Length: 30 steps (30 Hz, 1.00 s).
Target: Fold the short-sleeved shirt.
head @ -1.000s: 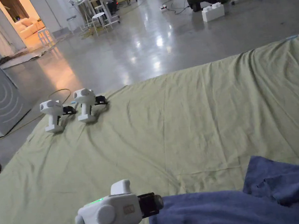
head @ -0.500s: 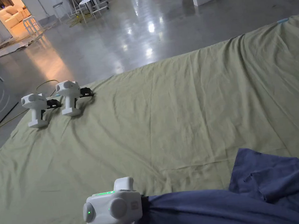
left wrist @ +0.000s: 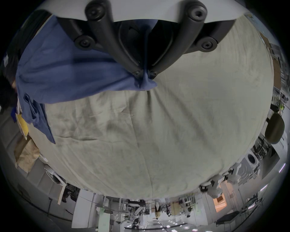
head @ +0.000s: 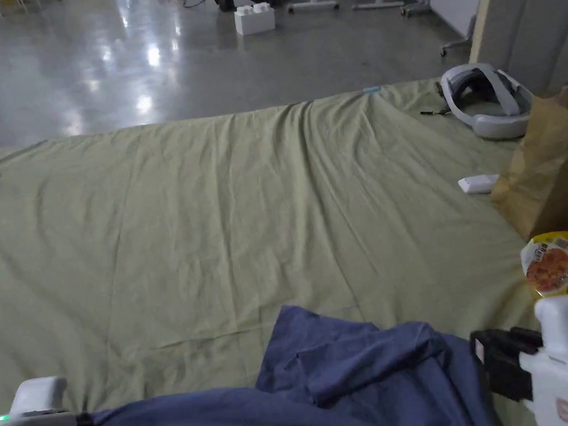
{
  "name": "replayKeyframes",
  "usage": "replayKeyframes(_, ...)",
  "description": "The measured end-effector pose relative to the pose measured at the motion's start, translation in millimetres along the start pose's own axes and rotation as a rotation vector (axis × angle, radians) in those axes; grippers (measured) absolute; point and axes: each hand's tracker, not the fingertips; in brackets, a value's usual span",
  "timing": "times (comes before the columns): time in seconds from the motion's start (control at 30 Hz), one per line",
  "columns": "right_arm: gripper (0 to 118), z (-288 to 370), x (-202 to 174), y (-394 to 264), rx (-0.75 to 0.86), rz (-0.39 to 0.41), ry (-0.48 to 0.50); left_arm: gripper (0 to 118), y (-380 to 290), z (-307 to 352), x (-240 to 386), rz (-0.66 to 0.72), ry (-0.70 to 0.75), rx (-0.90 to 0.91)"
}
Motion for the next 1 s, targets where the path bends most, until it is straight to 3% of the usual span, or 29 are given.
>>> replayKeyframes(0.07,19,-54.3,9.0,20.0,-0.109,-0.058,0.004,6,4.2,-6.3,-2.4,0.061,-0.017,-0.031)
replayKeyframes(0.17,21,-134.3,20.1,34.1,-0.3,-0.125,-0.026,6,6.8,-6.8,-4.6,0.035,-0.02,-0.028)
replayKeyframes(0.3,28,-194.4,18.5,31.7,-0.466,-0.084,-0.115,6,5.6,-5.7,-0.2,0.009,-0.017,-0.032)
replayKeyframes(0.47,37,-198.0,18.6,42.8,-0.474,-0.087,-0.086,6,2.7,-9.1,-1.8,-0.012,-0.02,-0.017)
replayKeyframes(0.53,48,-194.7,20.6,43.3,-0.478,-0.126,-0.058,6,2.1,-17.5,-10.0,-0.002,-0.027,-0.004)
replayKeyframes(0.6,74,-195.6,22.0,39.7,-0.49,-0.157,0.019,6,9.3,-30.2,-41.5,0.023,-0.041,0.006)
replayKeyframes(0.67,89,-194.7,21.2,38.6,-0.496,-0.177,0.054,6,9.4,-31.4,-42.6,0.041,-0.056,0.008)
replayKeyframes(0.7,90,-194.4,20.1,38.8,-0.5,-0.165,0.046,6,8.8,-31.0,-40.7,0.049,-0.064,0.007)
replayKeyframes(0.87,89,-181.9,-2.8,45.9,-0.42,0.067,-0.107,6,-9.2,-7.8,-14.6,0.071,-0.081,0.007)
replayKeyframes(1.0,89,-196.5,-1.1,48.9,-0.481,0.034,-0.111,6,-5.9,-22.0,-40.9,0.055,-0.07,0.009)
